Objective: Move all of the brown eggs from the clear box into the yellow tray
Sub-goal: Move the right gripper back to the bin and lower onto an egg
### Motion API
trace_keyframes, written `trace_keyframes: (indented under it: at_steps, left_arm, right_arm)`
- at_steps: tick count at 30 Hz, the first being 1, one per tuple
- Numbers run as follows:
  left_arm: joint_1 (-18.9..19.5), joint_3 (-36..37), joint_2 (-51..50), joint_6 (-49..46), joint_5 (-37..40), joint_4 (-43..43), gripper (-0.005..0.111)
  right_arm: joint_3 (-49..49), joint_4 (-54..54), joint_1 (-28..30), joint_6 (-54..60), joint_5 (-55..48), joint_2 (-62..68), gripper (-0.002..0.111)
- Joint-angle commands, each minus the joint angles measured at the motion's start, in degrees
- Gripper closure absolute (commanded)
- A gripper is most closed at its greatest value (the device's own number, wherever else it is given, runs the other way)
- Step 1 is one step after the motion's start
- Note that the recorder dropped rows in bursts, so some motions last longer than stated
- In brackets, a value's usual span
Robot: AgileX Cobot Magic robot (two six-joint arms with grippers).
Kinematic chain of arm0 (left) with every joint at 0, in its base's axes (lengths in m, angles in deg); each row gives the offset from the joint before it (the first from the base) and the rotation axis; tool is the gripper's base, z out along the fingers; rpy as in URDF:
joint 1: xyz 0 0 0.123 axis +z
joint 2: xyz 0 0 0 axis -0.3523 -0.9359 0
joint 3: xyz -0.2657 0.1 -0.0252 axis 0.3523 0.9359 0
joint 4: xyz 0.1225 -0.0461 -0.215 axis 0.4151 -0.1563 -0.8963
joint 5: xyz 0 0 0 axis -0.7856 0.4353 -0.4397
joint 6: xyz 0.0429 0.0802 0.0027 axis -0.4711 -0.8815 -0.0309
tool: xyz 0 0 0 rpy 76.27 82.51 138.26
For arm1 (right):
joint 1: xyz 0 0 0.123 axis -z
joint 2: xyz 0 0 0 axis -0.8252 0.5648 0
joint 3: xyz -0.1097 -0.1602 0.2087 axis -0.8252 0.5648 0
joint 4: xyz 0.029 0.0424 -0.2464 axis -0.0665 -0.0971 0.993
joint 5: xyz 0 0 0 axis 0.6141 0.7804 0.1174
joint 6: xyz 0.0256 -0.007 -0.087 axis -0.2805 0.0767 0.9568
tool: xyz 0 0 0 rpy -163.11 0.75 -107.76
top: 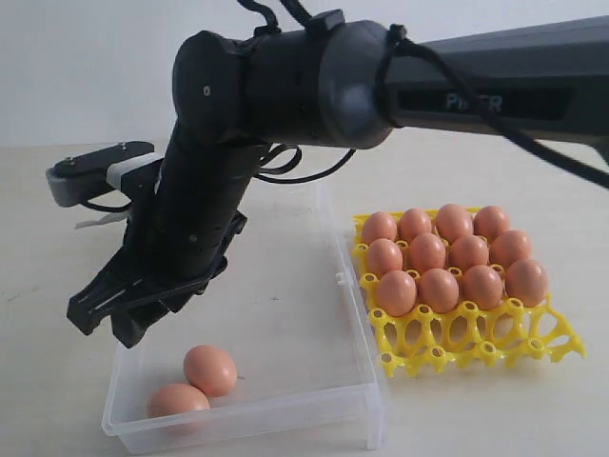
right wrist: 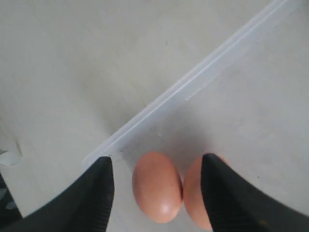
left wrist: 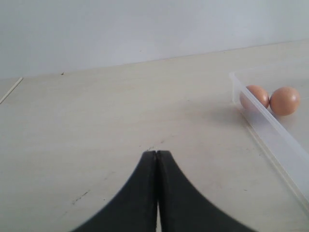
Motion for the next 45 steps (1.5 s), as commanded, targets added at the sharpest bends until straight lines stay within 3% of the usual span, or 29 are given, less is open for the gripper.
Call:
trace_keyframes:
  at_steps: [1, 45]
  left_arm:
    - [-0.08, -0.23, -0.04, 0.25, -0.77, 0.08, 0.107]
    - [-0.08, -0.23, -0.04, 0.25, -0.77, 0.08, 0.107]
  right_arm:
    - [-1.62, 5.5, -0.12, -0.93, -2.05, 2.21, 0.054]
    - [-3.07, 11.06, -0.12, -3.26, -2.34, 9.83, 0.054]
